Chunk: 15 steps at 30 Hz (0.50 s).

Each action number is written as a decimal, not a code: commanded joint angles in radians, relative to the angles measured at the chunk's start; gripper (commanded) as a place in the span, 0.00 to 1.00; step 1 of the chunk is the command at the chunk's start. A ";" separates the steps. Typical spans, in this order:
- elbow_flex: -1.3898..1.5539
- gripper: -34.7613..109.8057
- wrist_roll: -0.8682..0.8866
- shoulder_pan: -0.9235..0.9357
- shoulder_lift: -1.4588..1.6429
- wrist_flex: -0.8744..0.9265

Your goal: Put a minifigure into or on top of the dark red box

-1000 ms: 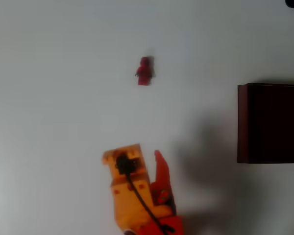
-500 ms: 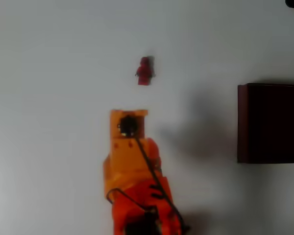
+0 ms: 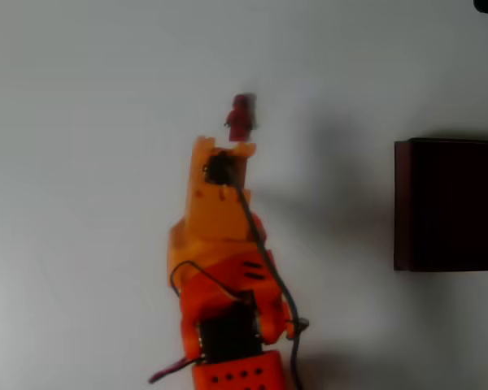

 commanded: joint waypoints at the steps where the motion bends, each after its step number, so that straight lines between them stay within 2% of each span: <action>1: -0.071 0.42 0.011 0.014 -0.048 -0.005; 15: -0.236 0.42 -0.066 0.097 -0.364 -0.074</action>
